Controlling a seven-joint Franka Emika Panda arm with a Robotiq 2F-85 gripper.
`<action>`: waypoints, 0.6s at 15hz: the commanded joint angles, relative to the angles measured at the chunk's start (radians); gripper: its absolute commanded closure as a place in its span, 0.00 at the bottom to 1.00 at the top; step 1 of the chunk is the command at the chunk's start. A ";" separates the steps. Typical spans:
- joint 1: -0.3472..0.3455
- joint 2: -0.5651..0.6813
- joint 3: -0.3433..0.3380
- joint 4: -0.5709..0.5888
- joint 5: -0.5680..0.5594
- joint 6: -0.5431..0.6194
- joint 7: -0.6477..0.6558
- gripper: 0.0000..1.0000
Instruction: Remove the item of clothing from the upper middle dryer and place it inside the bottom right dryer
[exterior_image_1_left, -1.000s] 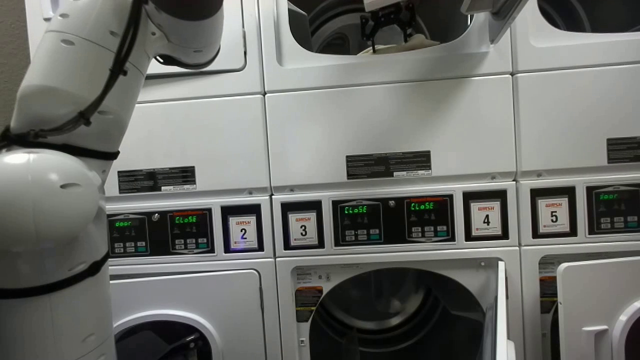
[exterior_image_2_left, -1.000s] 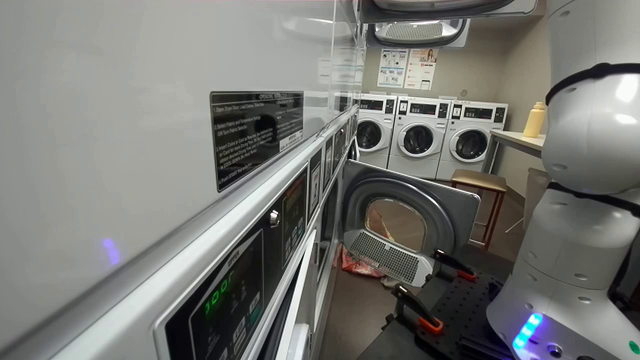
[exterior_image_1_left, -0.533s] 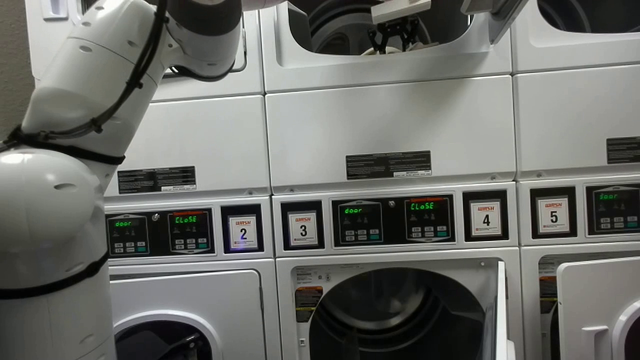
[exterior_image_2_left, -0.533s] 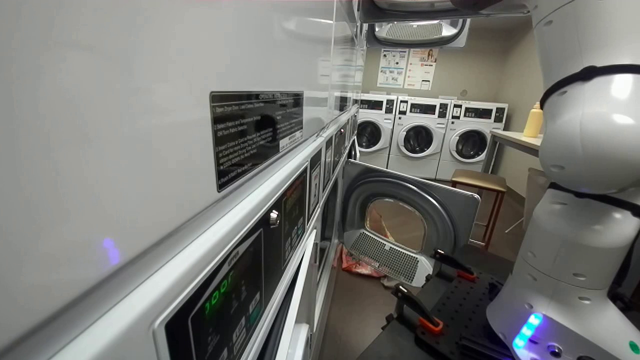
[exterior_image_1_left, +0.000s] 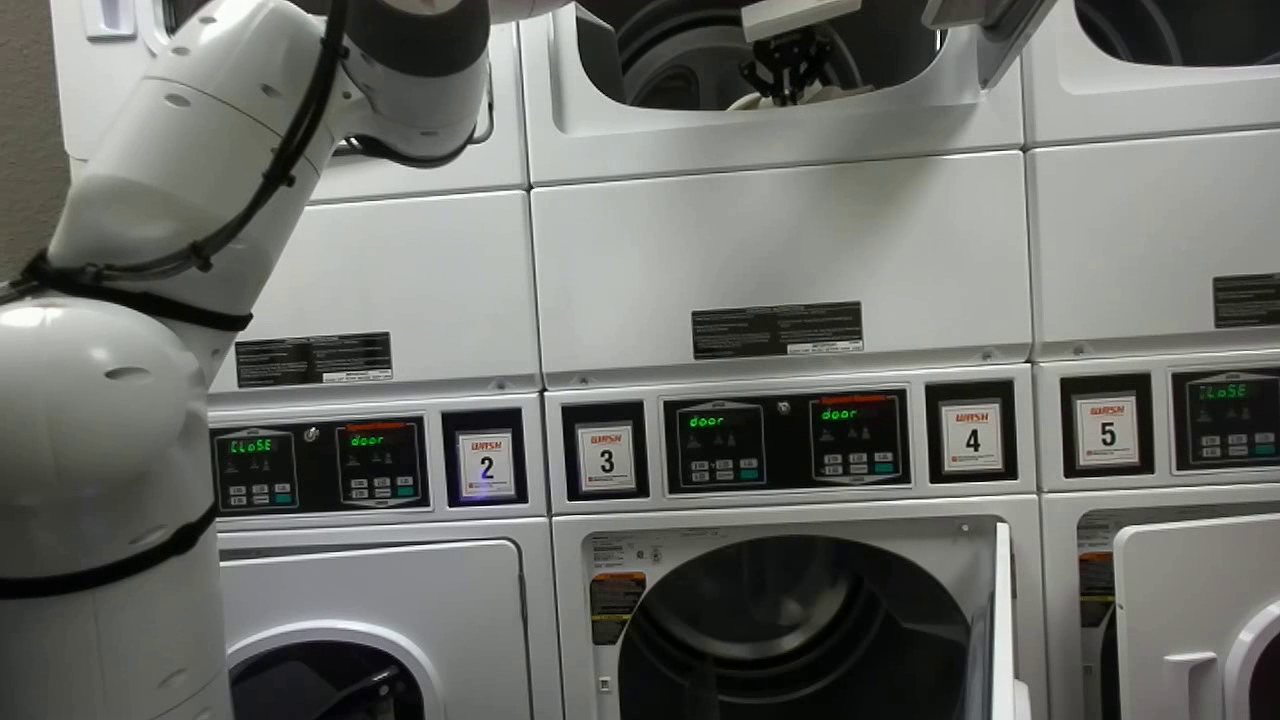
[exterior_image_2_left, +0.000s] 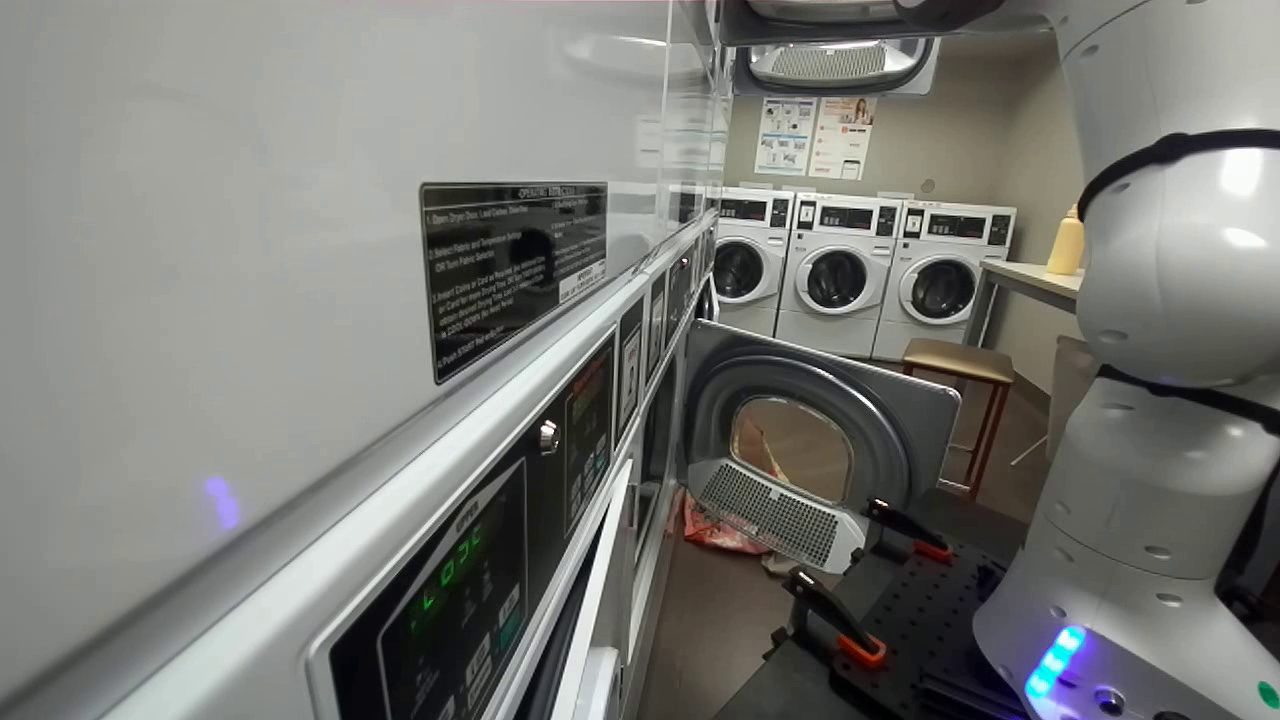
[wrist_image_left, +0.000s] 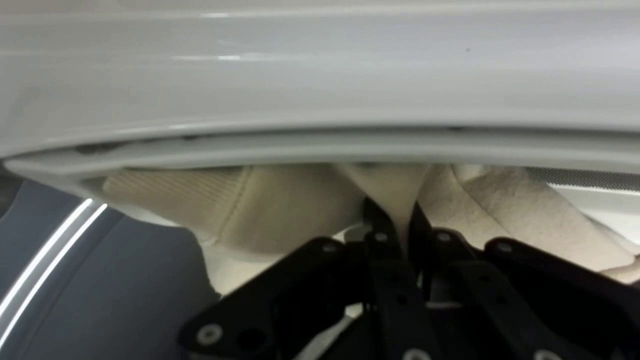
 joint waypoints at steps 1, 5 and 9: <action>-0.005 0.010 -0.014 0.049 -0.035 -0.069 0.028 0.93; -0.002 -0.022 -0.038 0.061 -0.102 -0.166 0.057 0.93; -0.017 -0.071 -0.052 0.086 -0.133 -0.216 0.072 0.93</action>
